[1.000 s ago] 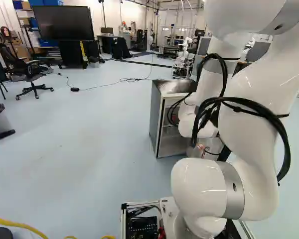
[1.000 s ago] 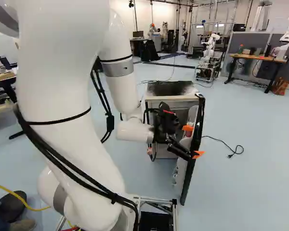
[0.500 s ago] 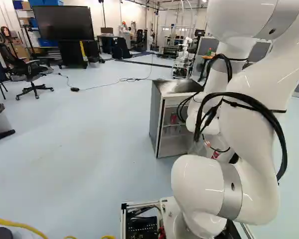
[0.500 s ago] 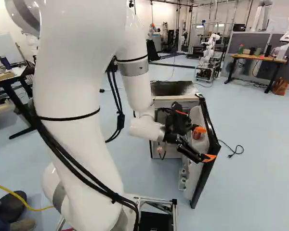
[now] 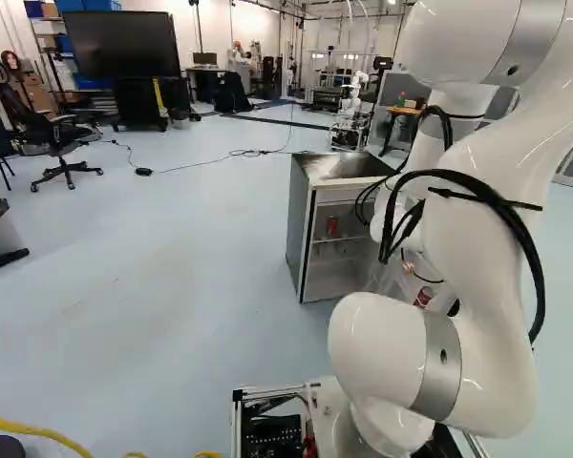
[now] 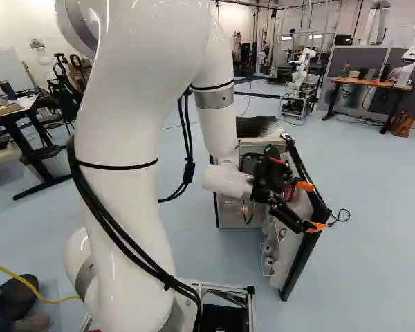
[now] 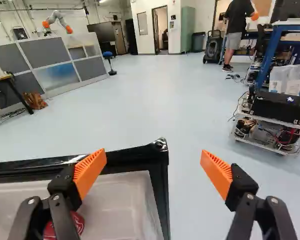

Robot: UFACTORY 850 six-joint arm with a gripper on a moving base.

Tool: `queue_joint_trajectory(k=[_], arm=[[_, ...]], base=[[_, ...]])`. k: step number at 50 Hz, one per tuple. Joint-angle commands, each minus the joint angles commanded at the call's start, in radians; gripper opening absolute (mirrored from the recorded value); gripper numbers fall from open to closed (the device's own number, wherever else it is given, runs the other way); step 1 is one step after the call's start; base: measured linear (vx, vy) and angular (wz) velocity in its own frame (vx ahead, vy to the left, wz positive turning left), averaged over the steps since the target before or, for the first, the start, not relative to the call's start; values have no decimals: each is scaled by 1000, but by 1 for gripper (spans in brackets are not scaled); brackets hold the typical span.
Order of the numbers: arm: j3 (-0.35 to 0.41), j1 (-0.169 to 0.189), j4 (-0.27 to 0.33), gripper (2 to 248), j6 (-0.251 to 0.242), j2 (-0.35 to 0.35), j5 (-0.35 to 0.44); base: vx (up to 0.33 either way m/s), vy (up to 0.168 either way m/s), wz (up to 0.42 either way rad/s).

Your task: Grab a drink from the fridge

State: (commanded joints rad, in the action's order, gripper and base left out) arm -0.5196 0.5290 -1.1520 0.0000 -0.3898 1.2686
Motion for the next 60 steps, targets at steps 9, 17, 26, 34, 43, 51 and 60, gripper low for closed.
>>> queue_joint_trajectory(k=[9, 17, 26, 34, 43, 51, 60], arm=[[-48, 33, 0, 247, 0, -32, 0], [-91, 60, 0, 247, 0, -61, 0], [-140, 90, 0, 247, 0, -93, 0], [-183, 115, 0, 247, 0, -121, 0], [-233, 141, 0, 247, 0, -153, 0], [-279, 164, 0, 247, 0, -182, 0], [-330, 188, 0, 247, 0, -215, 0]], base=[[0, 0, 0], [0, 0, 0], [0, 0, 0], [0, 0, 0], [0, 0, 0], [0, 0, 0], [0, 0, 0]])
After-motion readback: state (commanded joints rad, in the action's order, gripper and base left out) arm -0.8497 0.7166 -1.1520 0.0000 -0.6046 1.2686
